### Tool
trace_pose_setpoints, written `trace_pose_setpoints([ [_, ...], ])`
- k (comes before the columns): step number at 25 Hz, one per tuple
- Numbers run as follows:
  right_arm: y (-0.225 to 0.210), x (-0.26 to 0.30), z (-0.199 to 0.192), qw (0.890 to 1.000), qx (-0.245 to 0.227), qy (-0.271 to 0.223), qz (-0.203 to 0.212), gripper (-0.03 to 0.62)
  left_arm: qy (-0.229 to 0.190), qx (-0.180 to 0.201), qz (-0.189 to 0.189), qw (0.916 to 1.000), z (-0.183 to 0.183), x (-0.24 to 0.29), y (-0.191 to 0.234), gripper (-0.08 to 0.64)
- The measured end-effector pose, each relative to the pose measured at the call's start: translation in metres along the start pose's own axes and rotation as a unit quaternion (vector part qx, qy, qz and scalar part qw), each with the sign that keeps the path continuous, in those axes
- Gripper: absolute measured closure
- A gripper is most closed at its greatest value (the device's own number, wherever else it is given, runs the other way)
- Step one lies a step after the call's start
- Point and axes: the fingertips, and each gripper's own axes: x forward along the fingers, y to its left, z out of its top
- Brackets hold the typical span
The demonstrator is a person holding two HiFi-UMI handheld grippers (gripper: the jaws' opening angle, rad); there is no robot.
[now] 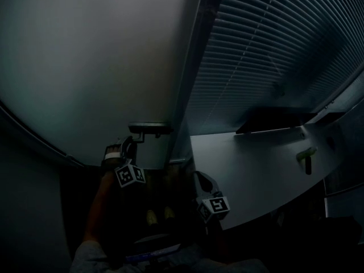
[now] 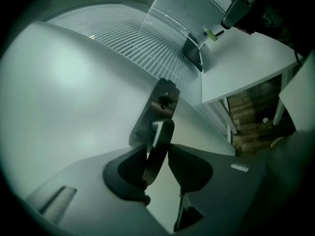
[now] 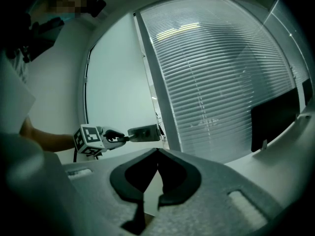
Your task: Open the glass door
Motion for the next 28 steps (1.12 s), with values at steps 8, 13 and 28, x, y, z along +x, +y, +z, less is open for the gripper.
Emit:
trace_pose_setpoints([
  [8,0.02,-0.009,0.003,1.0,0.002,-0.009,-0.015,0.589,-0.012,0.016,-0.005,0.9998,-0.005,-0.01,-0.002,0.423],
  [13,0.023,-0.015,0.009,0.999,-0.002,-0.017,-0.028,0.59,-0.025,0.028,-0.007,0.9993,-0.002,-0.012,-0.001,0.426],
  [28,0.035,-0.05,0.005,0.999,-0.009,-0.022,-0.047,0.589,-0.025,0.032,-0.019,0.999,-0.001,-0.029,-0.008,0.428],
])
